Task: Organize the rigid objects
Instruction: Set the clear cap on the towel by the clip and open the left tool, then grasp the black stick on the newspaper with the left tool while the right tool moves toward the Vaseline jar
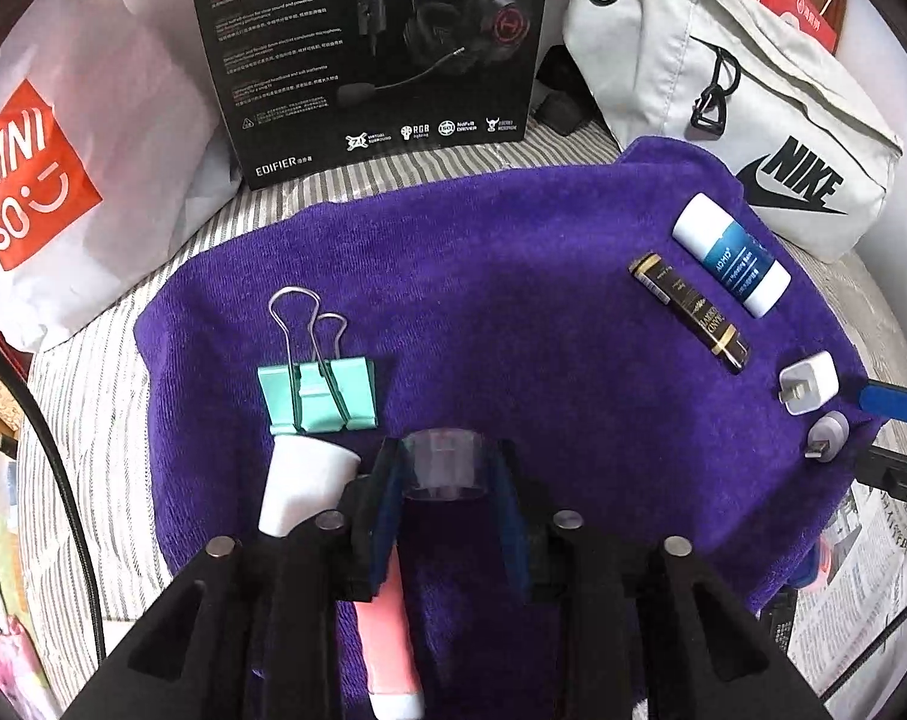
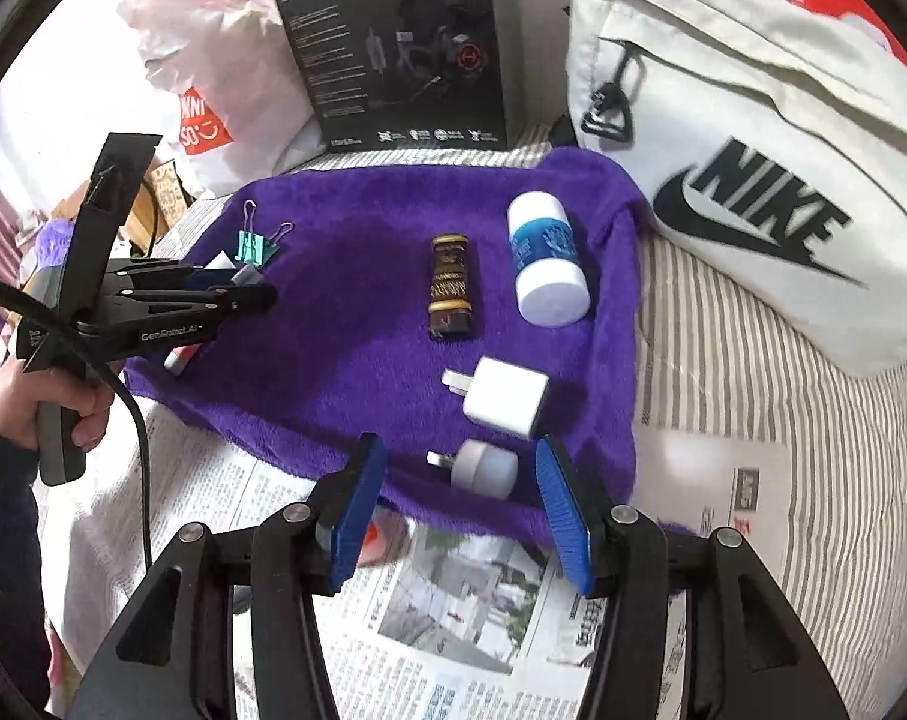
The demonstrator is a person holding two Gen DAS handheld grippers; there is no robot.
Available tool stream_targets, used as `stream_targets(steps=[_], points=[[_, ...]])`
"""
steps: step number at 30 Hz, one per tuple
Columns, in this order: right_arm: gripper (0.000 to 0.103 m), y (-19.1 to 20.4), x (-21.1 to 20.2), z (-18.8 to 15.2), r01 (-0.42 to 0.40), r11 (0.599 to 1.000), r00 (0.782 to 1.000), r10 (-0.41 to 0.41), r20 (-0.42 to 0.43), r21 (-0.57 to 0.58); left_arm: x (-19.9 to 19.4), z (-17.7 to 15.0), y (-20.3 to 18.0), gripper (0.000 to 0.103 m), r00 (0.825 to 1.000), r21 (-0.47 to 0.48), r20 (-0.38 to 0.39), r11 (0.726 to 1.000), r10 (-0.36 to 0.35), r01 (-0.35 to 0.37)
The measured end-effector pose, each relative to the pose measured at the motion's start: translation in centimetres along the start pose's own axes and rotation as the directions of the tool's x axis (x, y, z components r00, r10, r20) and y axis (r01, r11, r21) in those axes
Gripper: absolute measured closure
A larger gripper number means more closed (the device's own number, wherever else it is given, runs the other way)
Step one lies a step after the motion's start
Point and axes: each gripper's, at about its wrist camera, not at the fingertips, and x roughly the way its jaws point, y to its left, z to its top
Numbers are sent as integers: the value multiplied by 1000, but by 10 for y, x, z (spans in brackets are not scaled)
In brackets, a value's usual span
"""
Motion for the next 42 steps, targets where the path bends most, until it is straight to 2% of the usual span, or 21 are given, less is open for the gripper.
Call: stream_targets(steps=[4,10,15,20,24,28,35,40,42], points=[[50,-1,-6,-6,-5,1000,1000,5,11,12,-3,-7,-6,62,1000,-4,-10,1000,13,-13],[50,2,-16,-9,14,1000,1000,-14,16,4,-14,-20,-11,61,999,-15,-43,1000,19,-19],[50,1,-29,-18,22,1000,1000,-23,21,17,-34,-34,-18,61,999,-23,-32,1000,15,-16],[50,2,-47,-34,34,999,999,-35,25,20,-64,-49,-33,60,1000,0,12,1000,-12,12],[49,-2,-60,-49,51,998,998,-52,22,40,-77,-61,-46,60,997,16,14,997,-81,80],[49,-13,-73,-68,61,995,998,-63,18,84,-83,-73,-71,60,994,58,5,992,-113,112],[49,-27,-90,-94,71,989,997,-73,6,127,-73,-88,-115,60,983,104,-38,977,-181,184],[49,-31,-98,-106,85,989,996,-85,-5,117,-55,-97,-134,60,989,162,-84,978,-123,135],[49,-32,-100,-109,91,989,996,-91,-6,118,-52,-98,-136,60,990,172,-78,976,-119,131]])
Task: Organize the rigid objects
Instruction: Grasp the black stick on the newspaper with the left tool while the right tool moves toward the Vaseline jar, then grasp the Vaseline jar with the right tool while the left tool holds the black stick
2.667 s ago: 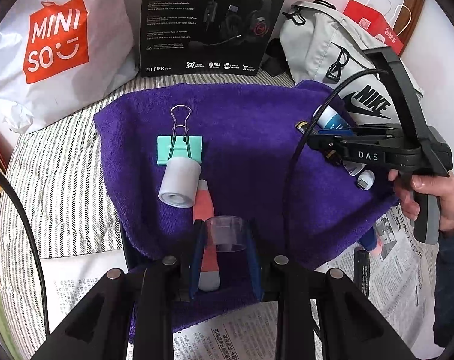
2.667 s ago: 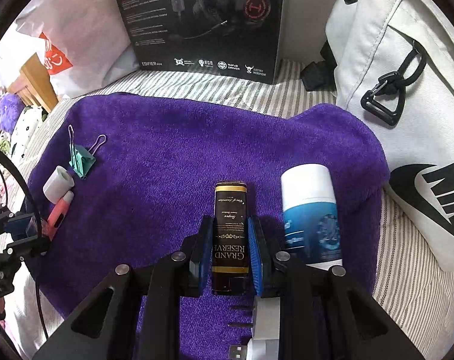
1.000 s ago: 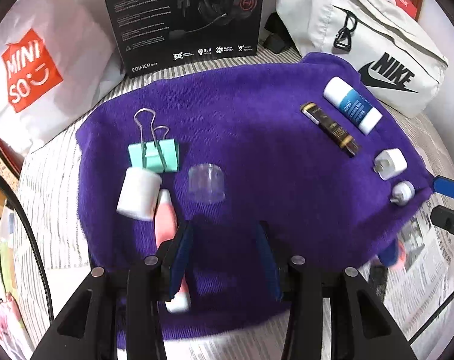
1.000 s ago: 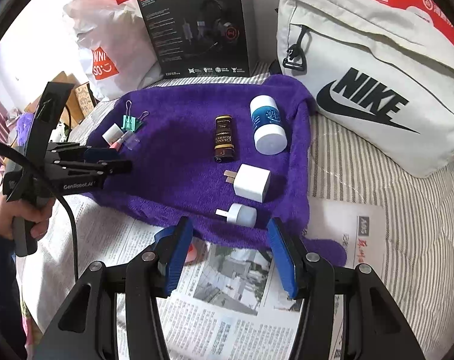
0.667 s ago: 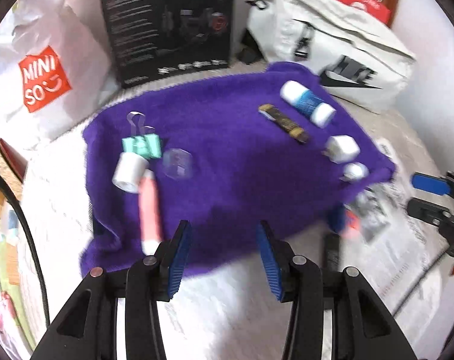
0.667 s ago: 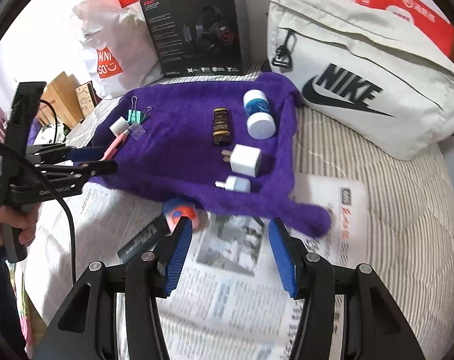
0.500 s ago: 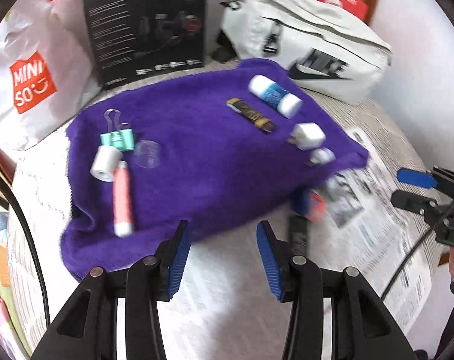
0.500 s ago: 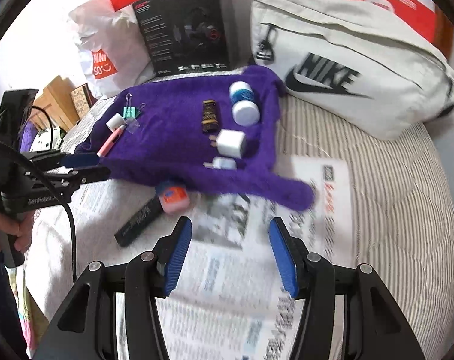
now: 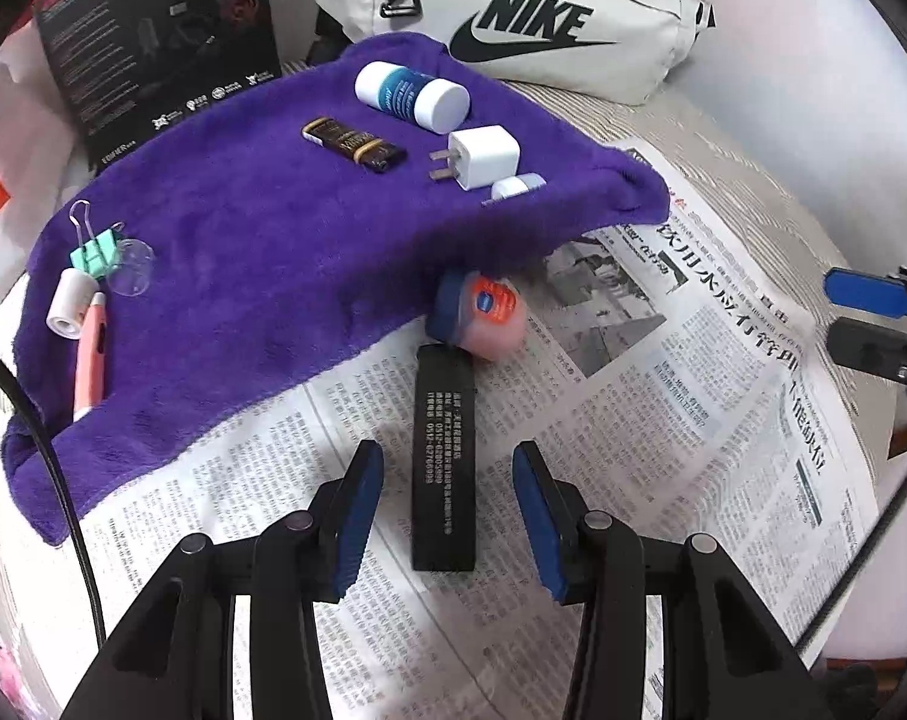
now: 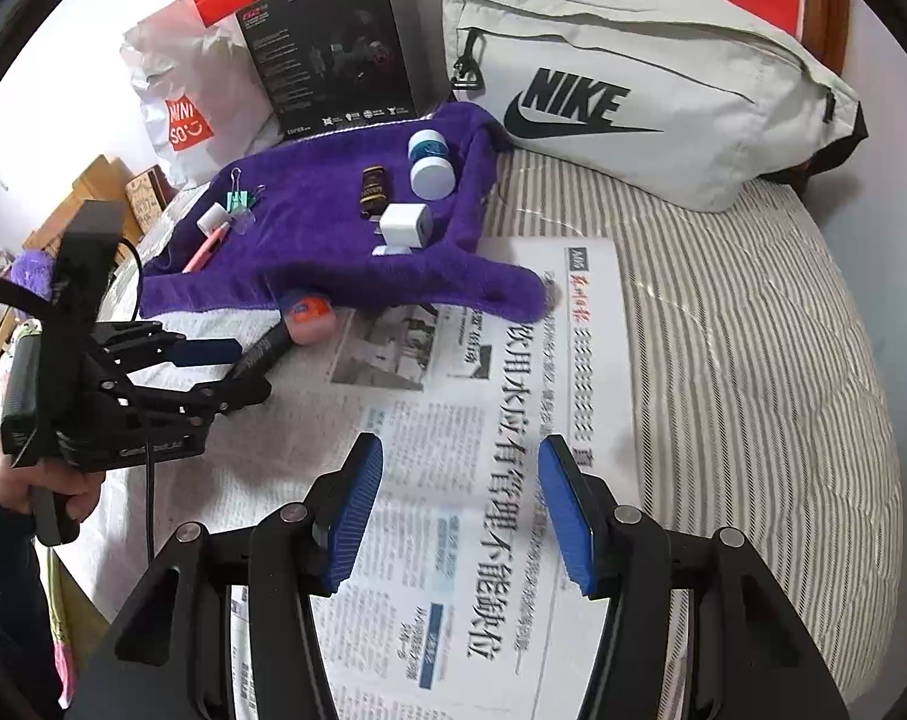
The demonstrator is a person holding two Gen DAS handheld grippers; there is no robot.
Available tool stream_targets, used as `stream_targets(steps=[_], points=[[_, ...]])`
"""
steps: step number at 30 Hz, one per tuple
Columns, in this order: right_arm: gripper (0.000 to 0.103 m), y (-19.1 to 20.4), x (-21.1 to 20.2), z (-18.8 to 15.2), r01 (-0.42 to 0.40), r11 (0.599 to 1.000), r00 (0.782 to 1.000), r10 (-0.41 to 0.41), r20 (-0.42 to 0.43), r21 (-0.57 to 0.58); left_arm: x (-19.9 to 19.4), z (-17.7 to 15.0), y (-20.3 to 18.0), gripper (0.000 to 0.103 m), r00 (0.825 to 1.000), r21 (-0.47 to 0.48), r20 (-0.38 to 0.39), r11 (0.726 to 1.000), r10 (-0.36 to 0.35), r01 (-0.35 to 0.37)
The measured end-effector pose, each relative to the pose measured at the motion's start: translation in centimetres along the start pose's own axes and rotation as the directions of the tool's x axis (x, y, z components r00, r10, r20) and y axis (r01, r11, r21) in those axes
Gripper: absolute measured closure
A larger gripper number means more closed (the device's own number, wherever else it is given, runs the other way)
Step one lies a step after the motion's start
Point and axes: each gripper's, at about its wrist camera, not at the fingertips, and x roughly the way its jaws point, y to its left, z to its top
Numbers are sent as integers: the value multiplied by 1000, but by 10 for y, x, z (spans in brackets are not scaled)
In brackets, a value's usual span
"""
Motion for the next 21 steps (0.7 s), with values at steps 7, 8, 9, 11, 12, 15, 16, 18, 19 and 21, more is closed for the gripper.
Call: stream_targets(steps=[7,8,9,11,12,15,16,18,19,21], points=[[49,-2,0,-4,-10,1000,1000,10,-6,-3,-3,-1,3,82,1000,6,18,1000,14,-14],[49,-1,2,-5,-11,1000,1000,11,-11,-7,-4,-3,4,82,1000,4,18,1000,1,-1],[49,1,3,-5,-11,1000,1000,11,-14,-13,-4,-3,4,82,1000,10,20,1000,-1,0],[49,4,6,-4,-16,1000,1000,16,-21,-21,-4,-3,4,82,1000,22,19,1000,8,-9],[49,5,8,-4,-20,1000,999,20,-26,-23,-4,-3,2,82,1000,26,17,1000,17,-17],[49,10,14,-3,-28,999,999,27,-36,-27,-3,-3,-2,82,999,33,24,999,33,-34],[49,13,17,-2,-35,999,999,34,-38,-29,-3,-4,-2,82,999,36,28,999,35,-36],[49,18,22,-1,-47,998,998,45,-43,-33,-5,-6,1,82,999,24,34,1000,18,-19],[49,21,24,1,-52,998,998,50,-46,-36,-6,-7,4,82,999,12,32,1000,9,-9],[49,29,31,4,-74,996,996,72,-53,-50,-9,-11,11,82,1000,-4,27,1000,16,-16]])
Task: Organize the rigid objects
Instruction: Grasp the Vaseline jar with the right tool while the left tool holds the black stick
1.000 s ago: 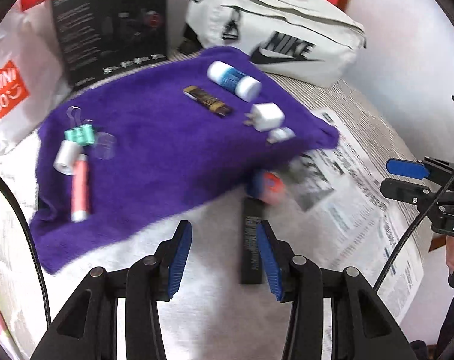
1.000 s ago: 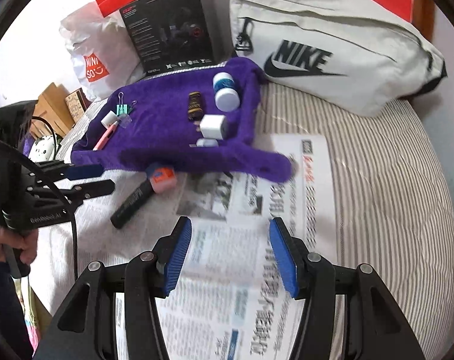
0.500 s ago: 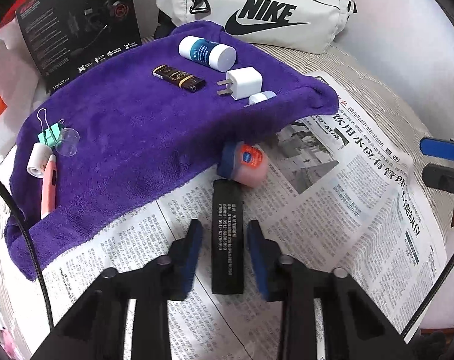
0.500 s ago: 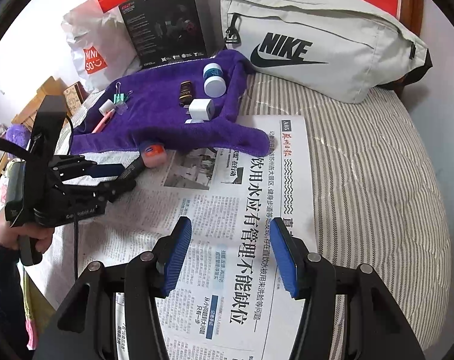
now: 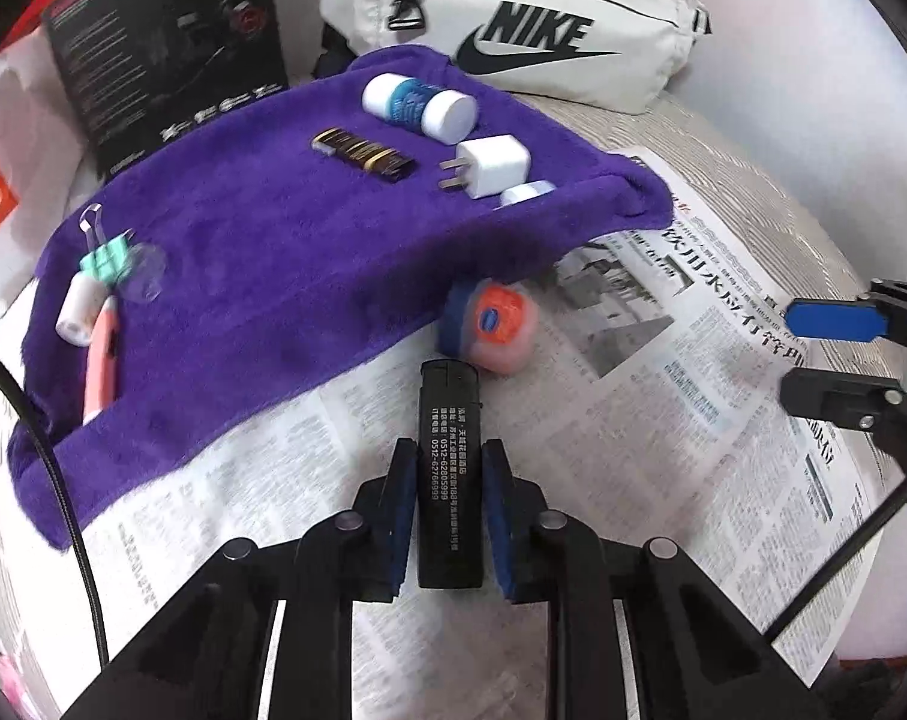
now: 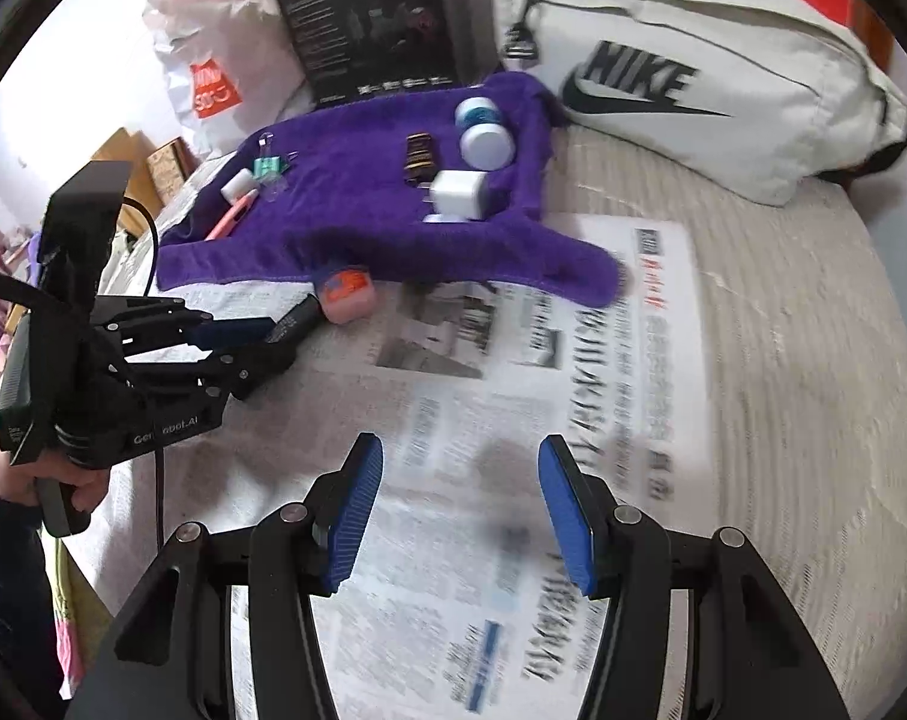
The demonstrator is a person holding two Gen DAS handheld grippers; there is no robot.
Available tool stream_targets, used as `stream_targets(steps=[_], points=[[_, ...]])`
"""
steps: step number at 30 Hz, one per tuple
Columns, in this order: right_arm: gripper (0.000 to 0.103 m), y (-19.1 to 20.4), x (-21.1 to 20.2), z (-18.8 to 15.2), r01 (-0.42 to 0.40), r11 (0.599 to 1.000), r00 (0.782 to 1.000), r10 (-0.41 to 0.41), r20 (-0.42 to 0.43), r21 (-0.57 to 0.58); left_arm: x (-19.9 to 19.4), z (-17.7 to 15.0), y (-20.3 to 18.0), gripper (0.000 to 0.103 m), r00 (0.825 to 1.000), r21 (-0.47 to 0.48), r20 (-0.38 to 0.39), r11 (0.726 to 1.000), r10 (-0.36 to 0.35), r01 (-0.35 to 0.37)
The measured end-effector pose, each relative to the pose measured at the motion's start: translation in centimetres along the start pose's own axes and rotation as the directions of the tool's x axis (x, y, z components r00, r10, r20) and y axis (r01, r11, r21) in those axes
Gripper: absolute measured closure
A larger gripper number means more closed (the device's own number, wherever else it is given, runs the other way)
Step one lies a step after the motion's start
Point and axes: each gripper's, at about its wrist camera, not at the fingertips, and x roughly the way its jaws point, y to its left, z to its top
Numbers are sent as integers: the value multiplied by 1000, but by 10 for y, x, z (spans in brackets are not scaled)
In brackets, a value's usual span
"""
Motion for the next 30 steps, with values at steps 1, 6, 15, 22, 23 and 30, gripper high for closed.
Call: stream_targets(steps=[1,6,15,22,23,30], points=[[49,3,4,2,-11,1000,1000,11,-9,-9,-2,-4,6,82,1000,-10,-5,1000,11,-11],[49,27,27,17,-20,997,1000,18,-26,-81,-15,-27,43,82,999,-94,-7,995,38,-38],[49,55,61,49,3,979,1000,-6,-18,-203,-24,-48,78,82,999,-170,11,985,45,-43],[49,66,84,60,16,968,999,-24,-28,-250,-22,-46,76,82,999,-164,22,986,44,-40],[49,68,86,61,20,967,999,-26,-21,-254,-23,-47,77,82,999,-169,26,985,39,-34],[63,76,93,66,28,956,1000,-28,6,-293,-25,-51,78,82,999,-170,41,985,25,-18]])
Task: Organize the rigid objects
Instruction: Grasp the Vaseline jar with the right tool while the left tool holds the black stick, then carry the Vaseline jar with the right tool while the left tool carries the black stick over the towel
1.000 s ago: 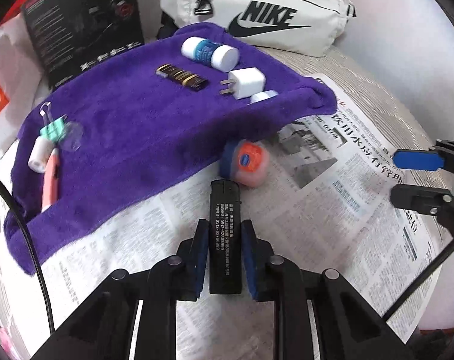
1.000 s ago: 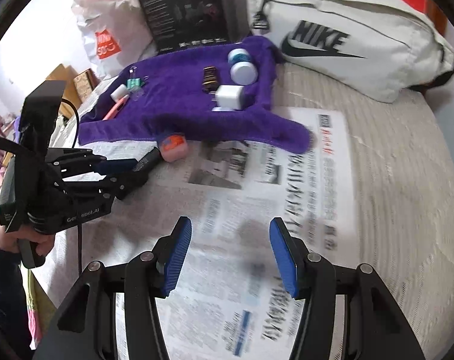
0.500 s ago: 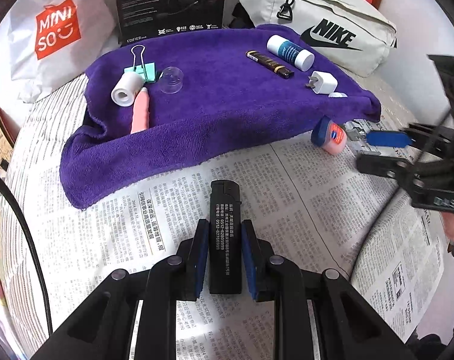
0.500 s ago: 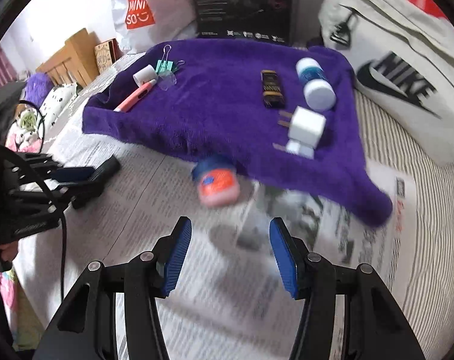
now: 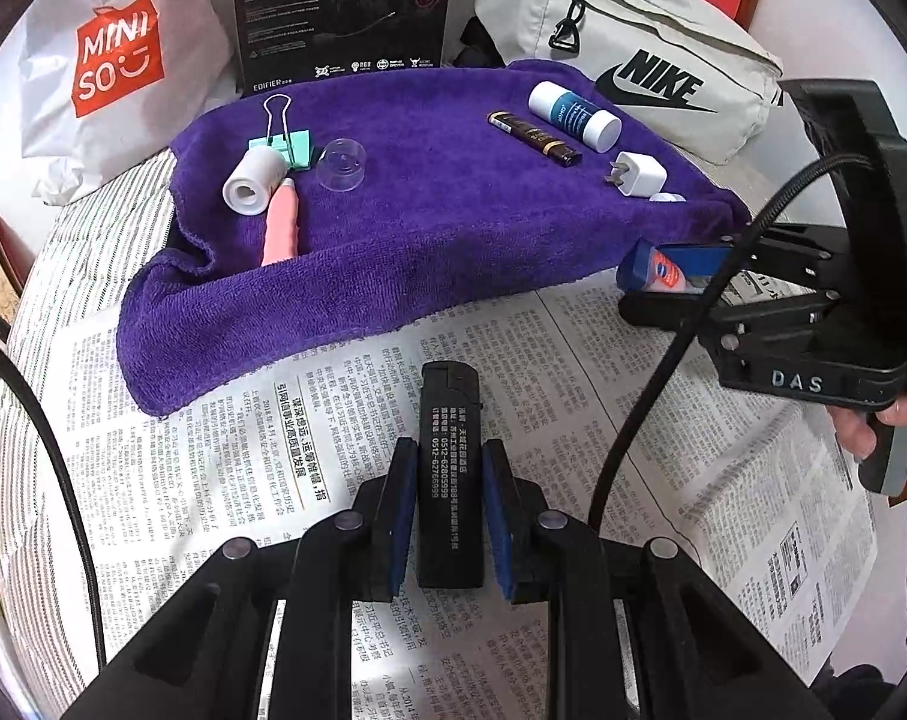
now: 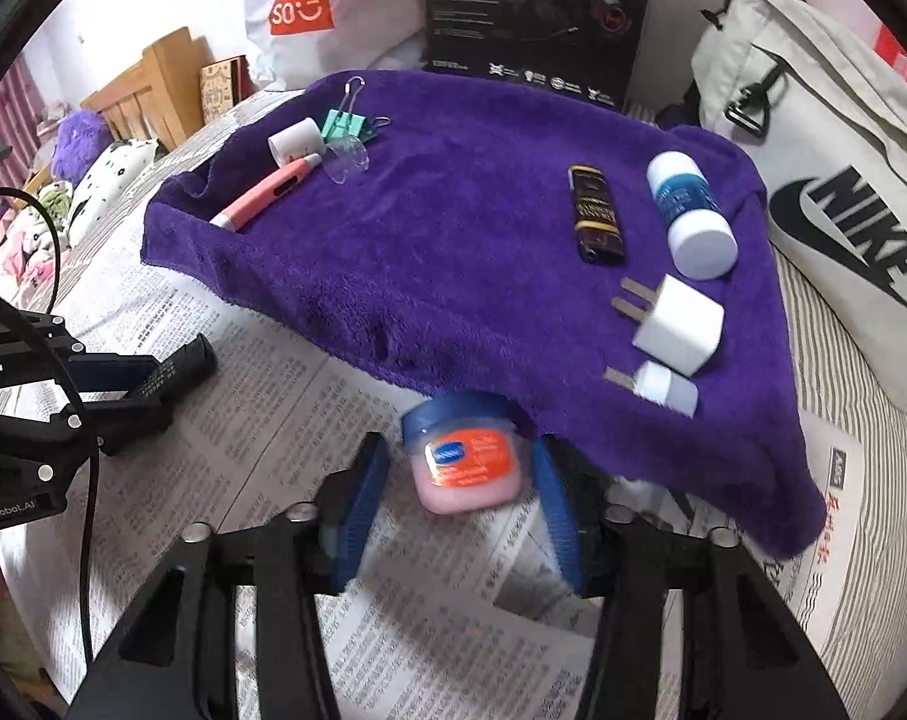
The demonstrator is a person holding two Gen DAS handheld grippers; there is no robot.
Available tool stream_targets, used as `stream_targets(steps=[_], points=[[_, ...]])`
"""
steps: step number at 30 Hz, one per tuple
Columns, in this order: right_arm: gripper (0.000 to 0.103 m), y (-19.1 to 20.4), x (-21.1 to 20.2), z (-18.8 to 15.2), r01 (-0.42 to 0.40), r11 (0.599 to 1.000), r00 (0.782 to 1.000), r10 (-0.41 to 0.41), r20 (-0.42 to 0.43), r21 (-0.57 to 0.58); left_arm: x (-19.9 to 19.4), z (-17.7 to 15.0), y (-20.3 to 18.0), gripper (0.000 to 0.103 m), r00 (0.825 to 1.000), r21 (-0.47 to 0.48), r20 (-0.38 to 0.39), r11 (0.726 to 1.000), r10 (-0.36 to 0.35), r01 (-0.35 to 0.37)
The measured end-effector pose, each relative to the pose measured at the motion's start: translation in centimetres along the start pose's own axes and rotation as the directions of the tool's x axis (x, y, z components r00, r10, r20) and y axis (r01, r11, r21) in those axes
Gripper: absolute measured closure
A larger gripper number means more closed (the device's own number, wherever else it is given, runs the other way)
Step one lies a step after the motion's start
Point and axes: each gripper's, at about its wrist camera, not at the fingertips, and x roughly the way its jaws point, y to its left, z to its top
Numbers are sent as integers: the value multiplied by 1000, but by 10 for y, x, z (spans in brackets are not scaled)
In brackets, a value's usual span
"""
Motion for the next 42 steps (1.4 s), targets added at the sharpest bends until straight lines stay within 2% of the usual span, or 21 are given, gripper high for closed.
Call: stream_targets(steps=[3,6,11,15,19,29,35,37,42], points=[[65,-1,-1,0,-11,1000,1000,11,-4,-6,0,1,0,82,1000,0,-1,1000,0,0],[65,-3,-7,-2,-8,1000,999,9,-46,8,-2,0,0,82,1000,-6,1,1000,-4,4],[65,-7,-27,-16,-10,999,999,12,-46,42,-4,-4,1,82,1000,-9,3,1000,-13,13],[65,-12,-21,-27,-6,998,997,11,-77,70,-4,-2,2,82,1000,-2,-3,1000,-5,5],[65,-13,-20,-32,-7,996,998,12,-55,88,-3,-1,0,82,1000,-3,-11,1000,2,-2],[65,-20,-37,-32,-24,994,999,28,-33,110,-9,-9,9,82,999,-72,-12,996,-46,45],[65,-26,-50,-33,-26,992,1000,28,-9,123,-15,-9,4,82,999,-53,-18,998,-29,29],[65,-26,-51,-35,-28,992,1000,30,-11,127,-10,-11,1,82,999,-32,-44,999,5,-6],[65,-21,-47,-40,-33,992,999,36,-27,123,-6,-14,-13,82,996,51,-42,996,82,-79]])
